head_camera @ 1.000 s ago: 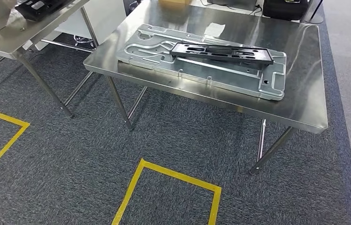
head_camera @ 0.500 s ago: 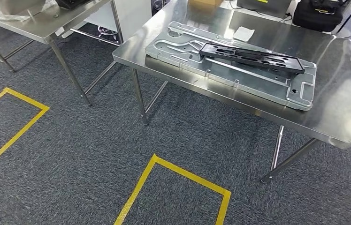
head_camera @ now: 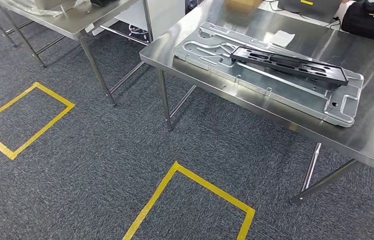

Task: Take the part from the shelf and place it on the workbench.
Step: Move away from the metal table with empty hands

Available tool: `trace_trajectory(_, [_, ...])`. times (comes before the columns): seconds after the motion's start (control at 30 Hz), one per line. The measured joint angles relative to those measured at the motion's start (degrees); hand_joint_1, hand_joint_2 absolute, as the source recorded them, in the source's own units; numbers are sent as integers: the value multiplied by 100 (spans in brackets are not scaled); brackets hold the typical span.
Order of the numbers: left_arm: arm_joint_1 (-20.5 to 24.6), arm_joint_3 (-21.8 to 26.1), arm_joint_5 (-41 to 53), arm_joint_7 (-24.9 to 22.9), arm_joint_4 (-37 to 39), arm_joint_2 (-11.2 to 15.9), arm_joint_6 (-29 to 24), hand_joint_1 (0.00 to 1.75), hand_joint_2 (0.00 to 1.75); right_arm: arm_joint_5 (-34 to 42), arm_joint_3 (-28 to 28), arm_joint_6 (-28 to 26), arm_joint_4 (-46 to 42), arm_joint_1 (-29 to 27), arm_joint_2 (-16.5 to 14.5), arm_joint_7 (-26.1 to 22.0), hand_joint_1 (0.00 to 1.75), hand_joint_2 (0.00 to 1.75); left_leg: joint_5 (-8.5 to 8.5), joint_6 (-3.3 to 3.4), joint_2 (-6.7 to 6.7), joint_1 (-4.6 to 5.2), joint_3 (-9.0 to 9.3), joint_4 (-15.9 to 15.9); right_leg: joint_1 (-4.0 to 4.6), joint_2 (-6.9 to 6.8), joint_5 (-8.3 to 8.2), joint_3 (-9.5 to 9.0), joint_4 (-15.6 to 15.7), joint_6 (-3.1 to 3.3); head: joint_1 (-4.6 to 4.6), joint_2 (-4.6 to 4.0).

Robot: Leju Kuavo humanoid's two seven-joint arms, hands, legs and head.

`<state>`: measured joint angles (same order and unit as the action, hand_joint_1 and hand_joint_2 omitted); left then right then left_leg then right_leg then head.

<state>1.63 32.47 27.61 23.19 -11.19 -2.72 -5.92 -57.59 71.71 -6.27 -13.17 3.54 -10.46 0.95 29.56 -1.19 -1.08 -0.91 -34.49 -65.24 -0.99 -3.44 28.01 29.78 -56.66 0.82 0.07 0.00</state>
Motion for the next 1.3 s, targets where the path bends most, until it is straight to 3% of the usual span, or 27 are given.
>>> trace_trajectory(0.07, [19,13,1,10,-9,-2,3,0,0,5,1,-6,3,4,-1,9,0,0,-179,43,-155,26,318,634,22,-88,38,4,-48,-69,-3,0])
trace_trajectory(0.1, [27,15,2,12,-13,-3,4,0,0,11,2,-10,3,10,-1,-1,0,0,-177,81,-184,42,354,737,39,-127,49,7,-61,-102,3,0])
trace_trajectory(0.17, [18,29,14,12,-16,-4,6,0,0,34,8,-17,3,33,-1,-70,0,0,-191,173,-94,63,328,748,39,-201,52,2,-63,-167,22,0])
trace_trajectory(0.23, [2,56,39,8,-16,-11,3,0,0,61,23,-18,3,51,-1,-186,0,0,-228,258,-8,60,320,776,13,-83,163,35,-180,-235,38,0])
trace_trajectory(0.27, [7,69,51,5,-17,-16,-1,0,0,69,34,-17,3,52,0,-236,0,0,-253,299,32,53,320,792,7,36,311,121,-382,-256,51,0])
trace_trajectory(0.33, [30,87,71,1,-20,-23,-9,0,0,86,54,-15,3,43,4,-301,0,0,-282,348,123,64,287,796,9,248,705,444,-1076,-256,73,0])
trace_trajectory(0.37, [40,96,77,-2,-22,-26,-15,0,0,91,61,-14,3,40,8,-318,0,0,-292,364,180,77,272,793,13,285,844,615,-1427,-246,77,0])
trace_trajectory(0.4, [43,105,86,-6,-22,-29,-19,0,0,98,68,-13,3,38,11,-329,0,0,-296,372,244,91,264,790,19,302,875,720,-1634,-231,78,0])
trace_trajectory(0.43, [40,114,97,-10,-22,-33,-26,0,0,109,76,-5,3,37,14,-342,0,0,-299,375,315,104,262,784,25,318,789,728,-1634,-208,78,0])
trace_trajectory(0.47, [37,122,126,-17,-22,-43,-31,0,0,155,87,39,3,38,16,-385,0,0,-299,375,388,115,266,778,33,345,606,634,-1420,-176,78,0])
trace_trajectory(0.53, [50,99,357,-77,-22,-83,14,0,0,391,148,256,-1,59,16,-594,0,0,-303,367,524,134,266,761,48,553,201,302,-681,-80,75,0])
trace_trajectory(0.57, [86,42,580,-155,-22,-107,71,0,0,560,209,391,-8,96,5,-721,0,0,-311,350,586,137,248,748,52,666,86,183,-383,-46,73,0])
trace_trajectory(0.63, [205,-155,1033,-357,-22,-155,194,0,0,828,366,531,-37,241,-51,-835,0,0,-345,284,697,114,184,738,67,773,40,119,-153,-12,69,0])
trace_trajectory(0.7, [316,-338,1240,-491,-23,-194,249,0,0,938,478,531,-75,400,-134,-795,0,0,-373,202,770,92,141,746,62,652,-9,100,-73,12,70,0])
trace_trajectory(0.77, [375,-441,1298,-533,-24,-240,260,0,0,977,539,531,-110,475,-201,-763,0,0,-236,142,575,104,48,542,30,513,-62,42,33,60,37,0])
trace_trajectory(0.83, [414,-508,1333,-540,-25,-272,258,0,0,1009,595,546,-132,483,-232,-732,0,0,114,88,283,85,-250,-94,31,359,-72,14,72,87,-1,0])
trace_trajectory(0.87, [428,-537,1349,-546,-25,-282,255,0,0,1026,625,554,-139,479,-236,-713,0,0,274,59,214,64,-429,-463,37,273,-66,16,68,88,-8,0])
trace_trajectory(0.9, [434,-560,1362,-550,-25,-289,251,0,0,1040,648,560,-148,474,-234,-695,0,0,352,33,177,44,-549,-719,41,191,-58,21,60,83,-8,0])
trace_trajectory(0.93, [433,-578,1371,-556,-25,-296,246,0,0,1049,663,561,-157,470,-232,-684,0,0,326,13,154,27,-572,-784,42,114,-49,24,50,74,-9,0])
trace_trajectory(1.0, [427,-599,1384,-569,-25,-303,237,0,0,1031,671,564,-175,472,-239,-711,0,0,1,1,66,7,-262,-238,39,-17,-19,19,19,48,-9,0])
trace_trajectory(1.07, [444,-611,1413,-595,-25,-321,219,0,0,964,664,552,-188,502,-284,-793,0,0,-240,44,-146,33,139,507,56,-119,23,8,-19,0,-4,0])
trace_trajectory(1.13, [462,-622,1440,-624,-26,-360,192,0,0,894,645,496,-199,559,-358,-861,0,0,-271,104,-233,73,261,776,80,-199,46,4,-40,-61,5,0])
trace_trajectory(1.2, [459,-626,1446,-646,-26,-392,178,0,0,872,621,432,-207,614,-424,-898,0,0,-308,164,-118,68,246,796,75,-269,61,-14,-41,-124,7,0])
trace_trajectory(1.23, [457,-626,1448,-653,-26,-403,177,0,0,878,611,416,-211,628,-444,-915,0,0,-330,201,-64,57,253,821,64,-226,107,-15,-80,-156,14,0])
trace_trajectory(1.3, [466,-625,1452,-658,-26,-421,179,0,0,900,604,418,-221,628,-457,-946,0,0,-376,275,48,29,266,868,36,26,384,133,-465,-203,41,0])
